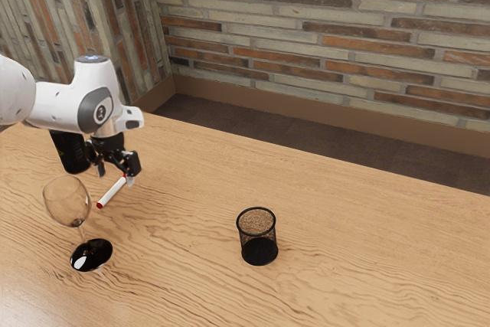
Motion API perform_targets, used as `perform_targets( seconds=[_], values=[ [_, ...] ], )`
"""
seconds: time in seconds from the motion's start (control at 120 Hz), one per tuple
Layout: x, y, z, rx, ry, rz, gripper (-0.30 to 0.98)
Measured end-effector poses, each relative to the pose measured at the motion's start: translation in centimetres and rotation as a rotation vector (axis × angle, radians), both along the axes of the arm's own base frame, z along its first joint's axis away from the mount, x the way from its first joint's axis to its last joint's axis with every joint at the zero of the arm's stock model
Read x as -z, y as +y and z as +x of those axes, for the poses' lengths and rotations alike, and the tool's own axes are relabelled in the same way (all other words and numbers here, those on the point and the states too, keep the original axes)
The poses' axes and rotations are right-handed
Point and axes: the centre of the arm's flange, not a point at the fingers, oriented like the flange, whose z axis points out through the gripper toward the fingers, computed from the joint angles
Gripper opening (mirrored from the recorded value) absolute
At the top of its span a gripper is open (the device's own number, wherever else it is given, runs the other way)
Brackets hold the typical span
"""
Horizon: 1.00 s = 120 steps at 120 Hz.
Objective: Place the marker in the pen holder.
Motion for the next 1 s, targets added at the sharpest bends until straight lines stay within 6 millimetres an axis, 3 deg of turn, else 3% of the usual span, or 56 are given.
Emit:
perform_targets(
  seconds=[0.2,0.333,0.425,0.592,0.783,1.0],
  values=[
    [2.4,2.1,1.7,0.019,0.034,-0.021,0.69],
    [2.7,3.7,4.0,0.035,0.044,-0.019,0.69],
    [3.9,5.0,5.3,0.037,0.059,-0.024,0.69],
    [5.9,5.6,4.9,0.051,0.102,-0.062,0.69],
    [6.0,5.7,5.1,0.092,0.098,-0.072,0.69],
    [6.8,7.5,6.6,0.116,0.076,-0.055,0.69]
  ],
)
